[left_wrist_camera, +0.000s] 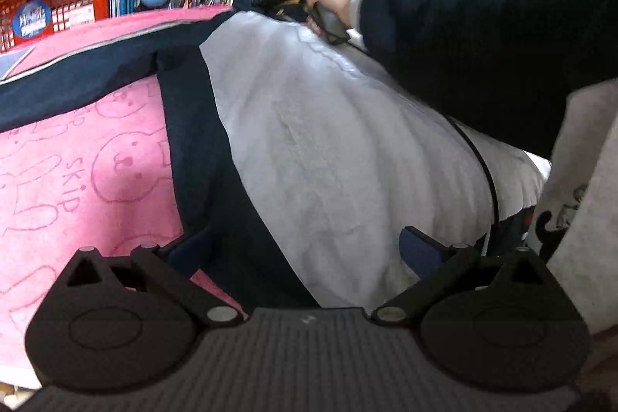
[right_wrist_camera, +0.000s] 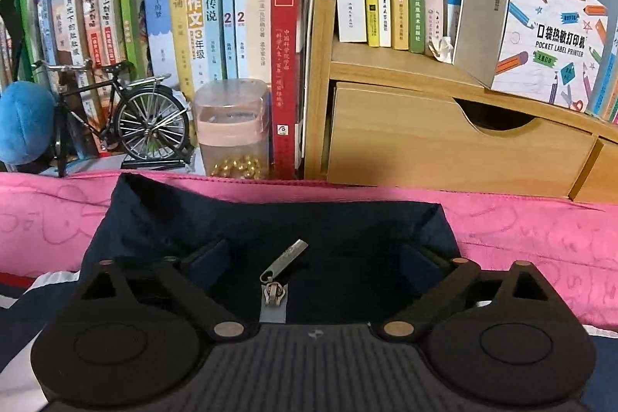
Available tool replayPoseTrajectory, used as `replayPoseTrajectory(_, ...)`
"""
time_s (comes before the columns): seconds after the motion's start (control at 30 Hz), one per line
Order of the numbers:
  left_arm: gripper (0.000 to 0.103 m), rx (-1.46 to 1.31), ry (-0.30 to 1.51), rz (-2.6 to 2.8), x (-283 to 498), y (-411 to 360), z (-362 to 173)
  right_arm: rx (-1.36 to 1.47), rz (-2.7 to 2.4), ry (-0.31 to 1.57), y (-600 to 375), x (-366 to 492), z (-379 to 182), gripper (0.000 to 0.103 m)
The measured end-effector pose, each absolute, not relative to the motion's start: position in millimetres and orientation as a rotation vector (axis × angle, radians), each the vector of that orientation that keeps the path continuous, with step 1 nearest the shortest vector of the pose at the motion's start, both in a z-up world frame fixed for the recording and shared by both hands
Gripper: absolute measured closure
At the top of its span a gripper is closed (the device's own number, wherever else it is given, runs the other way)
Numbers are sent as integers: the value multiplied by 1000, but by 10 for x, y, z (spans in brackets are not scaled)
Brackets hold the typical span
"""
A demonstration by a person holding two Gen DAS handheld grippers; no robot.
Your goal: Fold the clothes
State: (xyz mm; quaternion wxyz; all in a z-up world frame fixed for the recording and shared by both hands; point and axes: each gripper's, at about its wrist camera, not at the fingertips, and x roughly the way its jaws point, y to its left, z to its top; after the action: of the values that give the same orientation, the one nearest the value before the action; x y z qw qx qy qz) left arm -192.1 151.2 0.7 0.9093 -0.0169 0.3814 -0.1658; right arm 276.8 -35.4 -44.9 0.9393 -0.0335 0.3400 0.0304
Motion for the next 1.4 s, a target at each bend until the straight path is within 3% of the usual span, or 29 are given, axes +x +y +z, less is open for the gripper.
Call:
replayPoseTrajectory(0.3,0,-105,581,-229,-1616,2034,556,-21,330,504,-952,1830,93,0)
replayPoseTrajectory(0.53,0,-50,587,-195,-266,1783,456,-271,278,539,-1479,1661,-44,0)
replayPoseTrajectory(0.77,0,300,498,-314,918,1366,284,-268,361,632,-1610,1899,-353,0)
replayPoseTrajectory(1.0,0,278,718,-365,1912,1478,-108,-318,500,643,-1583,2216,-452,0)
replayPoseTrajectory(1.17,0,192,813,-471,2155,1576,-217,-226,630,704,-1723,2414,-513,4)
replayPoseTrajectory(1.27,0,191,830,-444,2165,1547,-206,-219,674,689,-1719,2357,-463,36)
replayPoseTrajectory(1.3,7,188,828,-425,2140,1496,-189,-216,659,688,-1697,2319,-442,54)
replayPoseTrajectory(1.33,27,181,816,-407,2112,1439,-163,-220,640,693,-1671,2280,-422,68)
replayPoseTrajectory(1.37,50,191,809,-376,2063,1393,-138,-226,621,696,-1643,2238,-401,73)
replayPoseTrajectory(1.4,60,201,803,-345,2014,1348,-112,-259,609,691,-1602,2179,-375,80)
